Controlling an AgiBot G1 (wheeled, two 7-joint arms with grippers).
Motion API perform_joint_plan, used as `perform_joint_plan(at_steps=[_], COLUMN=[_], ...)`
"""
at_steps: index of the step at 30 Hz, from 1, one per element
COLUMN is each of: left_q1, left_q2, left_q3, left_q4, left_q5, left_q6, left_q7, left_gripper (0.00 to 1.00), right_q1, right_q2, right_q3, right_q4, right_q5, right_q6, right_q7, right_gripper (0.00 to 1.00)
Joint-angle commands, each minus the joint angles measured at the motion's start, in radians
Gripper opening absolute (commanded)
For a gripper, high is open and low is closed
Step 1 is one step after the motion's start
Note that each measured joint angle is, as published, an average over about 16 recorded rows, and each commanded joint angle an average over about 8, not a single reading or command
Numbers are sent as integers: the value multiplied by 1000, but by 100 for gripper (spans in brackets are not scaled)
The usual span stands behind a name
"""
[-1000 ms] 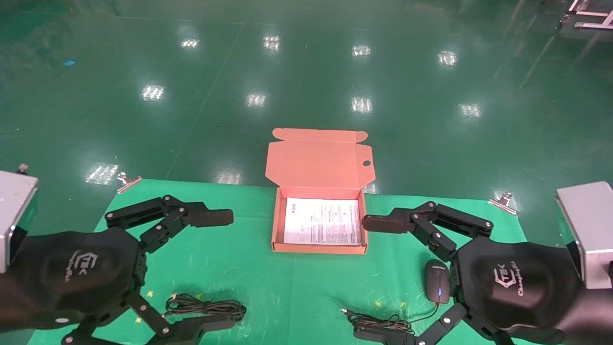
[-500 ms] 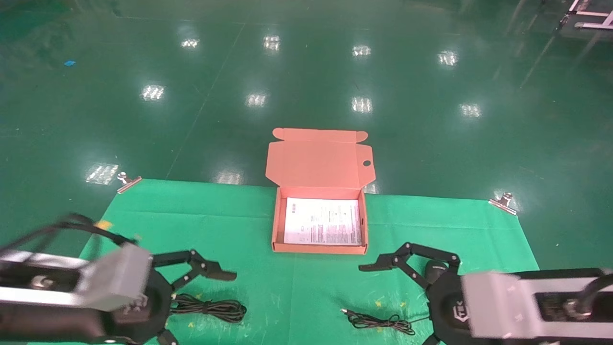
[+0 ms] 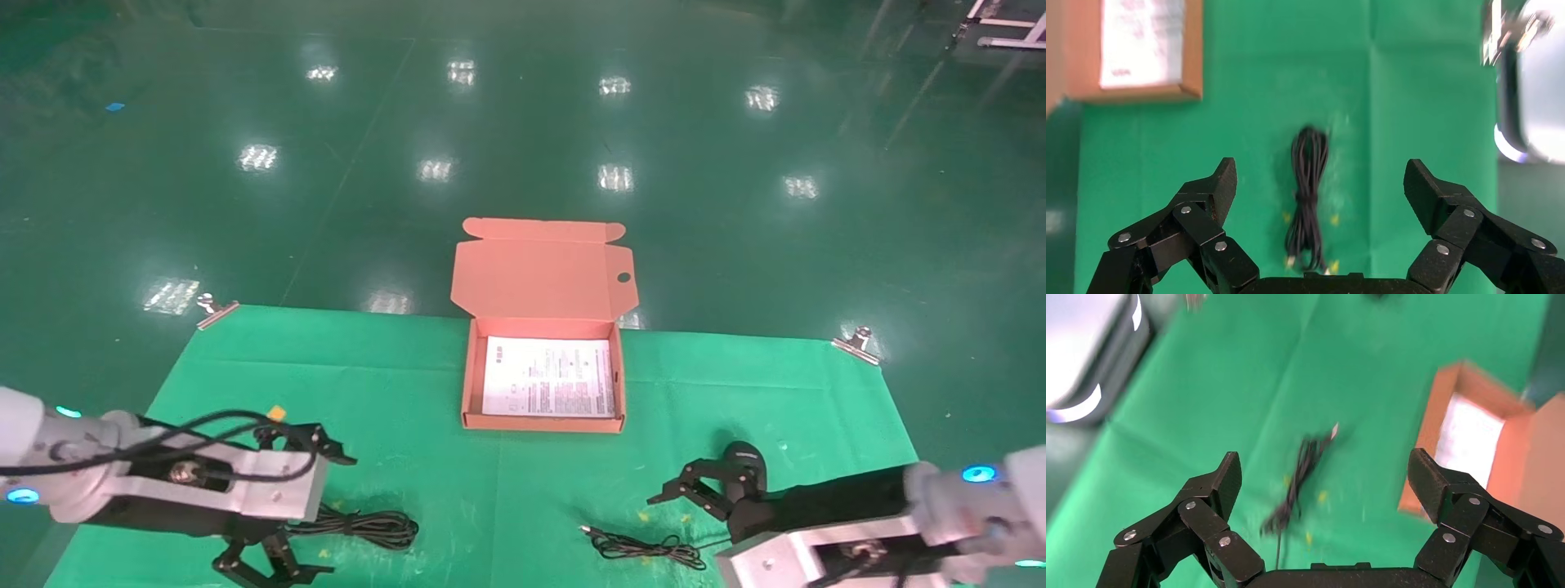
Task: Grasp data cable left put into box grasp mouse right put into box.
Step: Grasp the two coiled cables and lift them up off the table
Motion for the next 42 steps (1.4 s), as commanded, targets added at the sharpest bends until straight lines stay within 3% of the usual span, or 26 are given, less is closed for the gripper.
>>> perform_joint_plan(at_steps=[1, 9, 18, 26, 42], left_q1=[-3, 28, 78, 103, 88], left_q2=[15, 64, 110, 148, 233], left_q3=[22, 84, 119, 115, 97], left_q4=[-10, -8, 25, 133, 410], left_q5=[63, 243, 361, 344, 300], left_q6=[-18, -80, -156, -199, -293], left_q7=[-6, -55, -114, -116, -13], left_gripper=[100, 100, 100, 100, 100], right_q1=[6, -6, -4, 19, 69], right_q2=[-14, -80, -166, -245, -362], right_q3=[-23, -79, -111, -126, -144], right_q4=[1, -44, -169, -330, -597], right_q5=[-62, -225, -321, -364, -381], right_q6=[14, 102, 183, 236, 279], right_q7=[-23, -46, -40, -38, -89], right_gripper=[100, 100, 100, 100, 100])
